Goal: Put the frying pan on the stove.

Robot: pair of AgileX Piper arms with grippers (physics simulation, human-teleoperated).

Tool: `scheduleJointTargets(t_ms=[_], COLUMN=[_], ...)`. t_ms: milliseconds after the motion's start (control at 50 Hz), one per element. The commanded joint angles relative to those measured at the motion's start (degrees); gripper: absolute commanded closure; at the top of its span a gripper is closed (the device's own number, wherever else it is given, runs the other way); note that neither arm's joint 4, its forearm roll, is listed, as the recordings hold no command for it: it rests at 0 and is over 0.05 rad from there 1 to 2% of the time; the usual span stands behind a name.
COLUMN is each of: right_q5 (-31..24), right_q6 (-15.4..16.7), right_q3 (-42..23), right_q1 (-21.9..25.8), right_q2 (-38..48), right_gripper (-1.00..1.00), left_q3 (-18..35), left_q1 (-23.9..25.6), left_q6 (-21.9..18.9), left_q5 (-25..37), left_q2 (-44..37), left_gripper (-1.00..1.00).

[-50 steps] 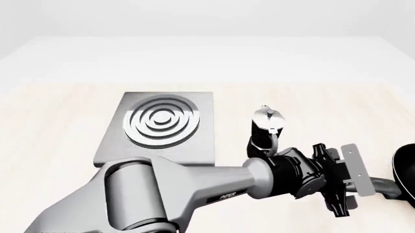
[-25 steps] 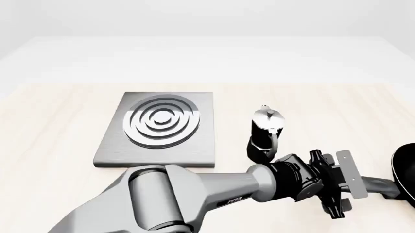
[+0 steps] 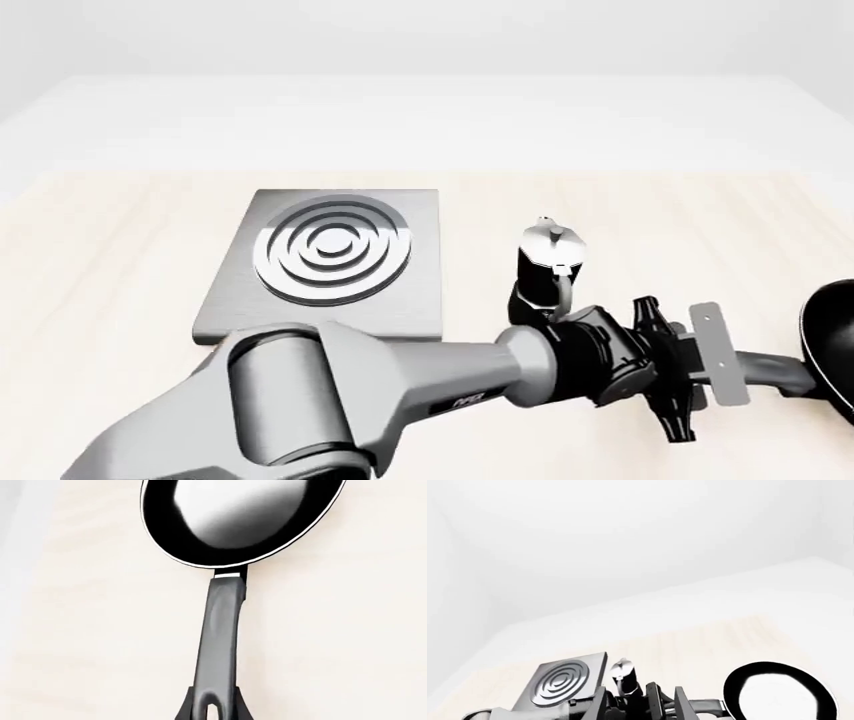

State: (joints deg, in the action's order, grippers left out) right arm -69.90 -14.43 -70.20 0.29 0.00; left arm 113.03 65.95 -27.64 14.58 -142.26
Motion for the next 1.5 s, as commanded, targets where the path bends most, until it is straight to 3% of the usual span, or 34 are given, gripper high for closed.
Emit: scheduleJointTargets(t_ms=[20, 220, 620, 860, 1020, 1080, 1160, 1500], right_q5=[0.0, 0.0, 0.0, 0.0, 0.0, 0.0, 0.0, 0.0], right_q6=[1.8, 2.5, 3.0, 3.9, 4.4, 3.1, 0.8, 2.6], right_q3=[-0.2, -0.3, -0.7, -1.0, -1.2, -1.0, -0.6, -1.2], right_q1=[-0.2, -0.1, -0.1, 0.0, 0.0, 0.0, -0.5, -0.6], right_q2=[0.0, 0.0, 0.0, 0.0, 0.0, 0.0, 0.0, 0.0], right_gripper=[-1.00, -1.00, -1.00, -1.00, -1.00, -1.00, -1.00, -1.00], left_q3=[-3.3, -5.0, 5.1, 7.5, 6.1, 6.3, 3.2, -9.3], left_q1=[0.1, -0.1, -4.8, -7.4, -8.8, -9.9, -10.2, -14.5], left_q6=[-1.1, -1.6, -2.9, -3.7, -3.5, -3.6, -3.3, -2.3], left_q5=[0.0, -0.1, 6.1, 8.9, 9.1, 9.2, 8.1, 3.8], left_q2=[8.8, 11.7, 10.3, 13.1, 15.5, 15.5, 18.2, 28.2], left_gripper=[1.00, 1.00, 1.00, 1.00, 1.00, 1.00, 1.00, 1.00])
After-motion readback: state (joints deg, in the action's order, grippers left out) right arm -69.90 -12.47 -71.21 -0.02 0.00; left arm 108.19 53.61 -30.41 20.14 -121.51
